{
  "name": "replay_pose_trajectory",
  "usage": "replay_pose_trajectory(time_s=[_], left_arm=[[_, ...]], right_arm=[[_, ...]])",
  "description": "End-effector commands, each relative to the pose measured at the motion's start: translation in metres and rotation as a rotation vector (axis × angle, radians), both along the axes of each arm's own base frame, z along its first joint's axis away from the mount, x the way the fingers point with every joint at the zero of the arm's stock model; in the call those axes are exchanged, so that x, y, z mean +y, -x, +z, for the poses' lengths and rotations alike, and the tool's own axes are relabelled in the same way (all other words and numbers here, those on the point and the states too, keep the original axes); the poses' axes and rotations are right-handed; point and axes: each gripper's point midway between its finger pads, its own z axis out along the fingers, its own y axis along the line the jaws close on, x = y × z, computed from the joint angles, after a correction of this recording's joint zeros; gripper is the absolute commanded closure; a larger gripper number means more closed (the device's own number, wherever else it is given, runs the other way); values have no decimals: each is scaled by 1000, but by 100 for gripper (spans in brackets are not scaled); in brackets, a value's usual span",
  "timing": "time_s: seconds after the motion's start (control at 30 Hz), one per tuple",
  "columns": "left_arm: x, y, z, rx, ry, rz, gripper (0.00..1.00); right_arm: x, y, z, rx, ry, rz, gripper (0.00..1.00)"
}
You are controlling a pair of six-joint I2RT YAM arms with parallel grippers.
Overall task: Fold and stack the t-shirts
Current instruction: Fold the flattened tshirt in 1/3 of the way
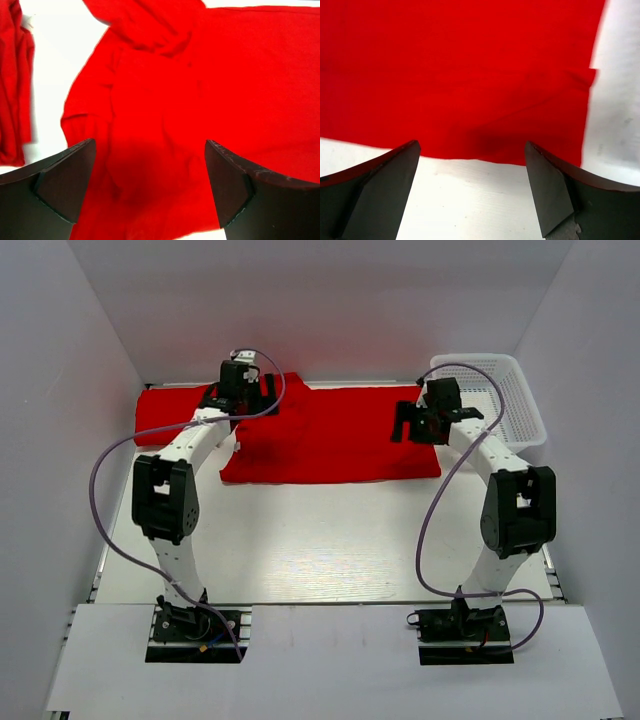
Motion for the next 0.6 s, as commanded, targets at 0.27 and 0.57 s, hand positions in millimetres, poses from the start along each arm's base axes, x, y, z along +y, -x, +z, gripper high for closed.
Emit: replay_pose_trajectory(time_s=[0.27,0.57], left_arm=[[-29,72,-47,147,141,-117,0],[-11,144,-143,438,117,-42,0]], right_arm=[[31,16,-45,71,-22,104,10],[1,31,-117,221,68,-75,10]])
